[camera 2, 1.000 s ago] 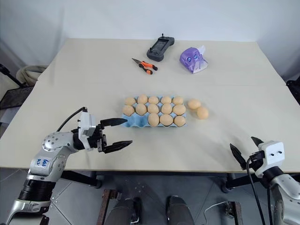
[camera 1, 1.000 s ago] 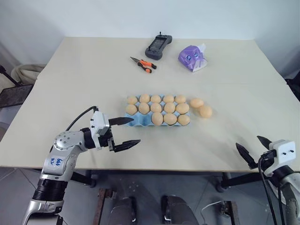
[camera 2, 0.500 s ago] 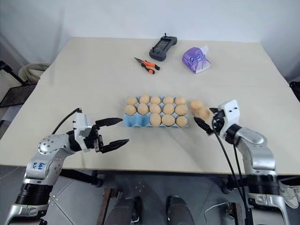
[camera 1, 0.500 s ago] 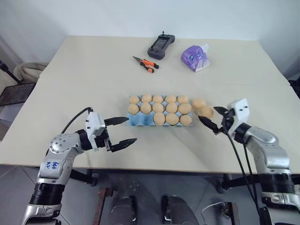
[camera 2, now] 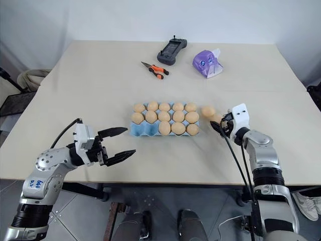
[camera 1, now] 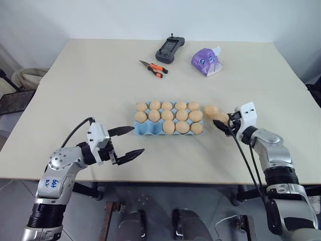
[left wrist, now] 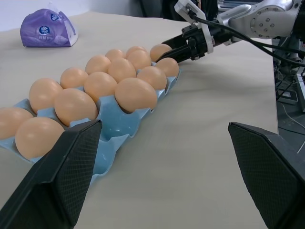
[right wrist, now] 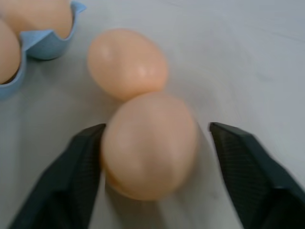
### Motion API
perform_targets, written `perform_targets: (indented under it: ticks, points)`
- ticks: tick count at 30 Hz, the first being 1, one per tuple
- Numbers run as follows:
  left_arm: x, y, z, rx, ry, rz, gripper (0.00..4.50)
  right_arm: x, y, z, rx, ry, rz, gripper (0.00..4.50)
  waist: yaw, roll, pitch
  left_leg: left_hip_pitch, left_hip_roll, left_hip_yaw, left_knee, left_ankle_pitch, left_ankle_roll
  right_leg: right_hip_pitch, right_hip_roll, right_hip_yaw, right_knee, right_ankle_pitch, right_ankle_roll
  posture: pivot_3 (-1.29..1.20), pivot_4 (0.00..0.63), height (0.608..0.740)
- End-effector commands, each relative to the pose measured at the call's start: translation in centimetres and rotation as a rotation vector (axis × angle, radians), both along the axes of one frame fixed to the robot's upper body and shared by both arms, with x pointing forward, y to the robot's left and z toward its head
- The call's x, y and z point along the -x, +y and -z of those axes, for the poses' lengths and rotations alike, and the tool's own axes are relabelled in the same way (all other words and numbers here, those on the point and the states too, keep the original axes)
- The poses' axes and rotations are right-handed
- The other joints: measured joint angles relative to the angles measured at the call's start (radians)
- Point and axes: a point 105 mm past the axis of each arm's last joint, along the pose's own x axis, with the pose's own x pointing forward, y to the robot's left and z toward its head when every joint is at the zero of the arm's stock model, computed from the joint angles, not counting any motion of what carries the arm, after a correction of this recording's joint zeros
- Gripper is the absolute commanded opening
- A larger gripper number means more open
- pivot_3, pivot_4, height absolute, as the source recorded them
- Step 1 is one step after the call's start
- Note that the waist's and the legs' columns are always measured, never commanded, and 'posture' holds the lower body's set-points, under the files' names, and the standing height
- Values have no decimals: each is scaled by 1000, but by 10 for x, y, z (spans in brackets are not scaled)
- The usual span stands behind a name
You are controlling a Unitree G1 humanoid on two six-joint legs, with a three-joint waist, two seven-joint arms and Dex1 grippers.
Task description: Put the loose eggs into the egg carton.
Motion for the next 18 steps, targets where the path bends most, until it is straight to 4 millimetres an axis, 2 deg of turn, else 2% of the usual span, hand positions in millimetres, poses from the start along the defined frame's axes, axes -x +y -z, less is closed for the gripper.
perform_targets:
  ticks: [1,3,7,10,12,14,18]
  points:
    - [2,-1,-13,0,-56,11,4500,1,4,-18,-22,-68,-35,2168,0,0,0,0,0,0,0,0,0,0,0,0,0,0,0,0,150,740]
    - [2,1,-13,-2,-56,6,4500,6,7,-29,-41,-110,-70,1736,0,0,0,0,0,0,0,0,0,0,0,0,0,0,0,0,150,740]
    - [2,8,-13,8,-53,-30,4500,30,30,-58,-60,-207,-234,1736,1,0,0,0,0,0,0,0,0,0,0,0,-1,0,0,0,150,740]
    - [2,19,-11,17,-47,-77,4500,52,73,-77,-103,-202,-402,1736,-3,0,0,0,1,0,0,0,0,0,0,0,0,0,0,0,150,740]
    - [1,27,-7,13,-39,-113,4500,59,103,-82,-105,-182,-473,1736,-7,0,0,0,1,0,0,0,0,0,0,1,1,0,0,0,150,740]
    - [0,36,-3,8,-30,-149,4500,62,131,-80,-77,-161,-521,1736,-12,0,0,1,1,-1,0,-2,-4,-1,0,1,2,0,0,0,150,740]
    - [0,45,2,-6,-19,-175,4500,62,168,-72,3,-152,-583,1736,-8,0,0,1,1,-1,0,-2,-6,-1,-1,0,4,0,-2,0,150,740]
